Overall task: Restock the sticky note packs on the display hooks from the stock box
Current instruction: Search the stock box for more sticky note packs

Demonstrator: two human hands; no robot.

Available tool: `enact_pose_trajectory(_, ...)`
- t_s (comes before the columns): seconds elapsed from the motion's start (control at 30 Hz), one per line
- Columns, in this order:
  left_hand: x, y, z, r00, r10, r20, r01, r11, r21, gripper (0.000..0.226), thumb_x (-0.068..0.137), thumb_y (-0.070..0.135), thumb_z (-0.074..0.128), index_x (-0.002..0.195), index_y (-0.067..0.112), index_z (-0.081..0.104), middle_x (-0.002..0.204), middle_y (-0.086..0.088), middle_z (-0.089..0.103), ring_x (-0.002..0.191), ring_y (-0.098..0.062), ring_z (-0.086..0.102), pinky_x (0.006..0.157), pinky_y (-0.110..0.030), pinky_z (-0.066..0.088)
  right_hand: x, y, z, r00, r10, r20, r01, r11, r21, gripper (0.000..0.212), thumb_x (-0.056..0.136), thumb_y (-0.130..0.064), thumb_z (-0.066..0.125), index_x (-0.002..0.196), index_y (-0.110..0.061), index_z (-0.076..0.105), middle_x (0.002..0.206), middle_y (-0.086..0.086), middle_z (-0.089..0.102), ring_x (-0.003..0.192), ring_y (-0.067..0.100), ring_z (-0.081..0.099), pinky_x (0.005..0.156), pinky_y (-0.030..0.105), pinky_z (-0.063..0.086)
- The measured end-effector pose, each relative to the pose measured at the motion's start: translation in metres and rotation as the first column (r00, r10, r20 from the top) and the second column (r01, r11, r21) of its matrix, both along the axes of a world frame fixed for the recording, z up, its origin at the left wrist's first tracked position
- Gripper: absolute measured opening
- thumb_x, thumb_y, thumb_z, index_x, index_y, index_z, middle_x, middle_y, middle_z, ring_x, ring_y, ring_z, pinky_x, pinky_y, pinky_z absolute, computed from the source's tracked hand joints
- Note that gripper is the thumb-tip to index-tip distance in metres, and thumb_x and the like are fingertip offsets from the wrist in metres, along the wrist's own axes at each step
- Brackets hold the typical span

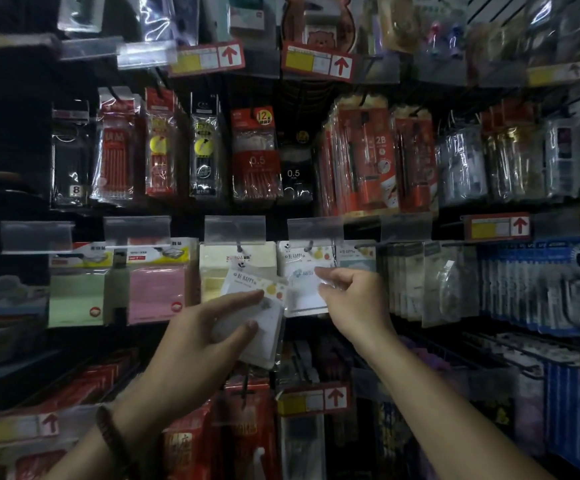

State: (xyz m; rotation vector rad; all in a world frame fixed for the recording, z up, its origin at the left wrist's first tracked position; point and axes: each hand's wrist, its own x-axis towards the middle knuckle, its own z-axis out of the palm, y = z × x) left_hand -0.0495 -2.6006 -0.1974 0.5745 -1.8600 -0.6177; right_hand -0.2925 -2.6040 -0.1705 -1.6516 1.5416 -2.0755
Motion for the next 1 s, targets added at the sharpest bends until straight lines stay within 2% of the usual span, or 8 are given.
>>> enact_pose_trajectory(0.1,-0.002,-0.002,-0.005,0.998,-0.056,-0.001,0.056,0.997,0.044,0.048,0.101,0.011,0.063,0.134,0.045,0.068,0.137,0.019,0.056,0.11,-0.007,0.073,0.083,-0.03,0.066,0.001,-0.015,-0.002,1.0,-0.018,-0.024,0.018,1.0,0.016,0.032,0.095,-0.012,0.074,0.121,-0.03,0.076,0.133,-0.01,0.07,0.106,0.008,0.071,0.072,0.017,0.06)
enact_pose_trajectory(0.2,-0.006,0.0,-0.008,0.99,-0.134,-0.046,0.137,0.987,0.079,0.055,0.102,0.0,0.057,0.137,0.042,0.066,0.137,0.023,0.055,0.112,-0.001,0.07,0.087,-0.028,0.064,0.001,-0.016,-0.008,0.988,-0.087,-0.129,0.099,0.991,0.088,0.038,0.096,-0.027,0.074,0.134,-0.034,0.07,0.134,-0.006,0.065,0.081,0.0,0.059,0.06,0.008,0.043)
enact_pose_trajectory(0.33,-0.014,0.001,-0.01,0.979,-0.191,-0.069,0.198,0.974,0.108,0.058,0.101,-0.001,0.059,0.139,0.042,0.064,0.14,0.019,0.055,0.113,-0.007,0.072,0.088,-0.029,0.064,0.006,0.007,-0.024,0.964,-0.217,-0.153,0.217,0.976,-0.012,0.039,0.1,-0.037,0.066,0.138,-0.034,0.066,0.128,-0.004,0.05,0.117,0.013,0.057,0.088,0.022,0.045)
enact_pose_trajectory(0.5,-0.026,0.001,-0.014,0.976,-0.215,-0.039,0.218,0.973,0.073,0.053,0.099,0.004,0.064,0.136,0.042,0.064,0.142,0.013,0.057,0.114,-0.009,0.072,0.088,-0.032,0.065,0.025,0.042,-0.056,0.98,-0.193,-0.053,0.186,0.976,-0.116,0.054,0.096,-0.051,0.065,0.148,-0.038,0.053,0.141,-0.016,0.043,0.127,-0.001,0.046,0.105,0.028,0.043)
enact_pose_trajectory(0.6,-0.038,0.001,-0.014,0.975,-0.221,-0.022,0.221,0.975,0.023,0.053,0.097,0.003,0.068,0.134,0.041,0.066,0.142,0.014,0.059,0.12,-0.011,0.07,0.09,-0.033,0.064,0.026,0.05,-0.059,1.0,0.022,0.022,-0.02,0.995,-0.097,0.044,0.099,-0.037,0.07,0.142,-0.037,0.06,0.114,-0.015,0.069,0.1,-0.001,0.067,0.081,0.022,0.056)
enact_pose_trajectory(0.73,-0.052,-0.005,-0.012,0.986,-0.165,-0.012,0.165,0.986,-0.021,0.056,0.095,0.009,0.074,0.133,0.049,0.064,0.129,0.016,0.067,0.105,-0.021,0.077,0.082,-0.041,0.067,0.018,0.042,-0.052,0.981,0.152,0.121,-0.138,0.984,-0.116,0.047,0.098,-0.015,0.074,0.138,-0.037,0.062,0.09,0.001,0.078,0.083,0.017,0.077,0.077,0.047,0.066)
enact_pose_trajectory(0.83,-0.054,-0.008,-0.007,1.0,-0.018,-0.019,0.015,0.995,-0.103,0.055,0.095,0.017,0.075,0.134,0.053,0.06,0.125,0.017,0.061,0.096,-0.018,0.076,0.073,-0.035,0.067,0.01,0.037,-0.045,0.972,0.189,0.14,-0.161,0.968,-0.19,0.05,0.098,-0.008,0.072,0.138,-0.037,0.064,0.089,0.003,0.078,0.082,0.015,0.077,0.075,0.039,0.065)
enact_pose_trajectory(1.0,-0.054,-0.014,0.002,0.978,0.211,0.004,-0.199,0.931,-0.305,0.06,0.097,0.01,0.072,0.144,0.044,0.057,0.127,0.02,0.056,0.104,0.004,0.064,0.085,-0.021,0.063,0.001,0.025,-0.034,0.981,0.148,0.128,-0.103,0.947,-0.305,0.049,0.099,-0.006,0.071,0.138,-0.035,0.067,0.081,0.001,0.074,0.073,0.008,0.07,0.071,0.017,0.055)
